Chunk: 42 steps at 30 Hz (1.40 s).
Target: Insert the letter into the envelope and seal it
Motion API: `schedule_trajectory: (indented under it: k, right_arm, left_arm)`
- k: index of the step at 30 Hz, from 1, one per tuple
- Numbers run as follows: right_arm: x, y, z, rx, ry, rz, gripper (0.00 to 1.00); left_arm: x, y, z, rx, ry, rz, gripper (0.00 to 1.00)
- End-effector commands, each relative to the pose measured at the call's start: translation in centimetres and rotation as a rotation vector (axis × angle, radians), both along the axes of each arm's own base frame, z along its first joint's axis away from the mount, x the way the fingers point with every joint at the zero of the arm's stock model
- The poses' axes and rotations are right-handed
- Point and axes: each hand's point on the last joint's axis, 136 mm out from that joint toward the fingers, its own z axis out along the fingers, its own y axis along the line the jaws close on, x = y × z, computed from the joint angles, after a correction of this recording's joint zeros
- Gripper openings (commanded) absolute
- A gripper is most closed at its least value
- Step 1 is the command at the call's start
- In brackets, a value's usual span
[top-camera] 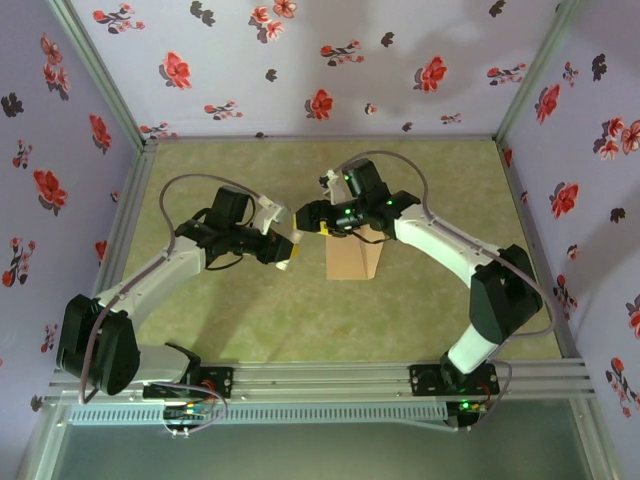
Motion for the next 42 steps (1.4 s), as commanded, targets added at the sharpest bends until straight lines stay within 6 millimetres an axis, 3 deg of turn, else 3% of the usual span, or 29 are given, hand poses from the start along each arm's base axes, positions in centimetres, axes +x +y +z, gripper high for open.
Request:
schedule_trajectory:
  k: [1, 9, 19, 29, 42]
  right_arm:
    - [-0.3, 0.6, -0.3, -0.007, 0.02, 0.026, 0.7]
    - [-0.7, 1.2, -0.6, 0.004, 0.046, 0.042, 0.6]
    - [-0.9, 1.4, -0.9, 0.016, 0.065, 0.047, 0.38]
    - [-0.9, 1.4, -0.6, 0.027, 0.067, 0.045, 0.29]
    - [2.0, -0.2, 1.1, 0.065, 0.027, -0.056, 0.19]
  left_arm:
    - [0.5, -1.0, 1.7, -0.043, -0.059, -0.037, 0.0]
    - [0.7, -1.1, 1.4, -0.042, -0.05, -0.032, 0.0]
    - [0.8, -1.2, 1.2, -0.047, -0.043, -0.025, 0.0]
    - [0.9, -1.2, 1.0, -0.047, -0.039, -0.021, 0.0]
    - [-0.6, -1.2, -0.2, -0.04, 0.008, -0.061, 0.0]
